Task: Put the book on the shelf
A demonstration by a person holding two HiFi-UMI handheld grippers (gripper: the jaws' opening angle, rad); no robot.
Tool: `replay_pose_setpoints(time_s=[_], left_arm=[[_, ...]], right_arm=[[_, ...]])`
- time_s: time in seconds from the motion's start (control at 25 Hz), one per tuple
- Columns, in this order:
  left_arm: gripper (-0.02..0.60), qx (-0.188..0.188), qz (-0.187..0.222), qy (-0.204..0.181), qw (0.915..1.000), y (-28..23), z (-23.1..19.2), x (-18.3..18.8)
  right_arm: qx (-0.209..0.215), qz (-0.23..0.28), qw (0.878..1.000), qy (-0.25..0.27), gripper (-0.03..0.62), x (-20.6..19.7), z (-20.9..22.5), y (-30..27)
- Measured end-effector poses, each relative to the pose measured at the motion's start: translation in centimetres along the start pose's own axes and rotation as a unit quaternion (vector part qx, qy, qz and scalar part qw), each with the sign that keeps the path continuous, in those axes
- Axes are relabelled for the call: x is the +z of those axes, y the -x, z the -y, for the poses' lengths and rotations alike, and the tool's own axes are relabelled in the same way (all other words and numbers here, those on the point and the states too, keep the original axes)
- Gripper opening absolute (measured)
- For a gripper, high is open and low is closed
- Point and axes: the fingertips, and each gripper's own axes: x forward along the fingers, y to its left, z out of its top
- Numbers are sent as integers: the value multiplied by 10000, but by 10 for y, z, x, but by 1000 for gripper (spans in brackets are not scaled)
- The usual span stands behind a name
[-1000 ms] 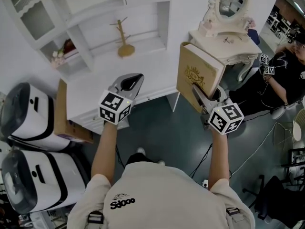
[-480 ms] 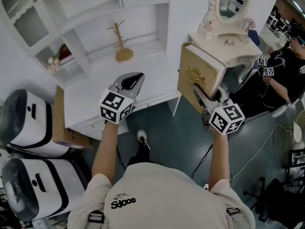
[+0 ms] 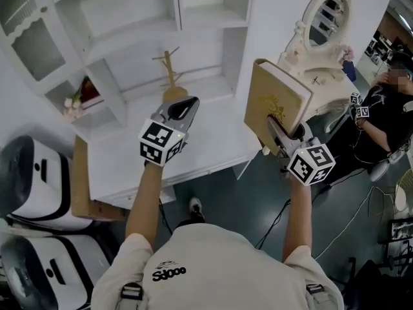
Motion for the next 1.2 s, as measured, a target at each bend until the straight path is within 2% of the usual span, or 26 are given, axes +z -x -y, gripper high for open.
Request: replay_pose_setpoints(time_s=[0.28, 0.4, 0.52, 0.72, 0.92, 1.2], left_arm=[[18, -162, 219, -95, 9996, -34, -75, 16], [18, -176, 273, -133, 9994, -44, -103, 17], [18, -191, 327, -149, 9992, -50, -126, 18], [18, -160, 313, -194, 9992, -49, -152, 14], [18, 6, 209, -116, 9997, -48, -169, 3], [18, 256, 172, -79, 9995, -60, -182, 5]], right_arm=[[-38, 282, 9990, 346, 213, 52, 20, -83], [12, 545, 9979, 352, 213, 91, 29, -112], [10, 828, 9939, 729, 213, 137, 35, -137], [271, 1128, 9832, 1410, 213, 212, 39, -179], [374, 1233, 9665, 2219, 213, 281, 47, -223], [281, 1104, 9481, 2969, 213, 341, 72, -280]])
